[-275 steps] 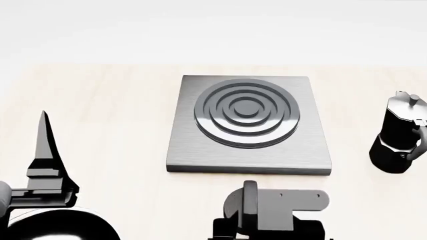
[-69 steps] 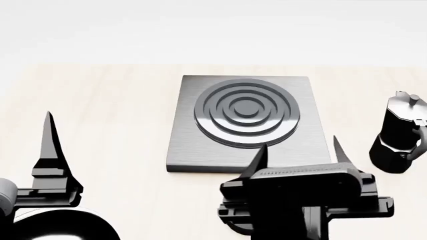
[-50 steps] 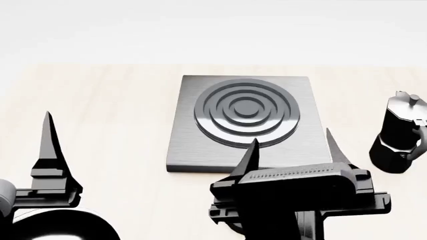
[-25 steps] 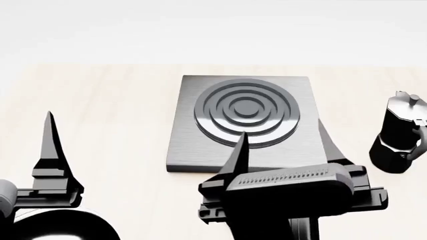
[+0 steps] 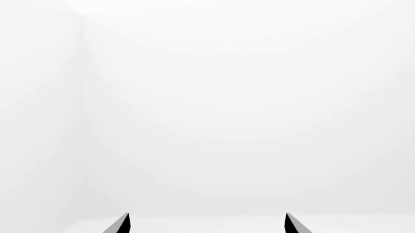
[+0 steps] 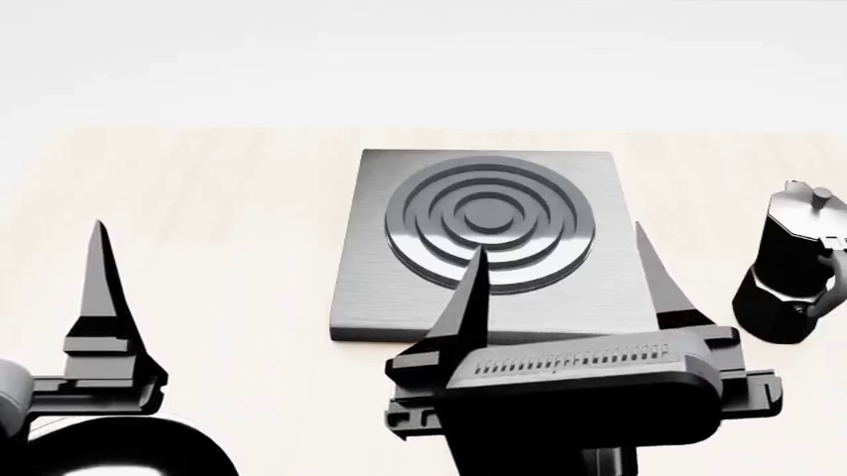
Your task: Turn on the stove.
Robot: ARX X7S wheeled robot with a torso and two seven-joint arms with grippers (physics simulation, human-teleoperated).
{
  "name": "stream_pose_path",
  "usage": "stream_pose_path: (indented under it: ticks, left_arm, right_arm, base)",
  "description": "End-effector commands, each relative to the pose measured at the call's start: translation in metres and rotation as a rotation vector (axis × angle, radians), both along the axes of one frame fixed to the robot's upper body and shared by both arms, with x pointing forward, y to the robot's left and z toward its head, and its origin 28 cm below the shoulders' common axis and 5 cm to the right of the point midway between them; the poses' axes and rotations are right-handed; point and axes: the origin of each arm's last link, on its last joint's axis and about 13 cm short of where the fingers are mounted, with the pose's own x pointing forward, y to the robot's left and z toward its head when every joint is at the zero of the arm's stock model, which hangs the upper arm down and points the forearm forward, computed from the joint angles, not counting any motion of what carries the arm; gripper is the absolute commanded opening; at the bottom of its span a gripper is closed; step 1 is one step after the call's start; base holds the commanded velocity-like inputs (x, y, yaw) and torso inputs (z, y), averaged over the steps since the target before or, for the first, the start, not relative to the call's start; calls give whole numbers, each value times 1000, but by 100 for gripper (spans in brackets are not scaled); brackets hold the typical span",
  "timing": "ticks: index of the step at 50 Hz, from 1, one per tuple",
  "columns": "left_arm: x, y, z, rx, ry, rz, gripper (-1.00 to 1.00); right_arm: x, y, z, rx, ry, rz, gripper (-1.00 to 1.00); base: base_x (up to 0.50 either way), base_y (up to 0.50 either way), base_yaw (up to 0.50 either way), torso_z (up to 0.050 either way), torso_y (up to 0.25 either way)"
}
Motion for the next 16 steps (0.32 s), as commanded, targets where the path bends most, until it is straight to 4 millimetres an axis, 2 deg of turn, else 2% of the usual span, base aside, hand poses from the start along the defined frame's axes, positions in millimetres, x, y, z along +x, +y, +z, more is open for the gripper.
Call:
stream_pose_path:
  ticks: [1,16]
  left_arm:
    - [-2,0,2,0,-6,-3,100]
    - [-4,0,3,-1,-11,-4,100]
  right_arm:
    - [-3,-1,3,7,-18,1,100]
    - [-7,0,8,4,-43,1,100]
  base:
    - [0,0,0,0,0]
    - [0,0,0,0,0]
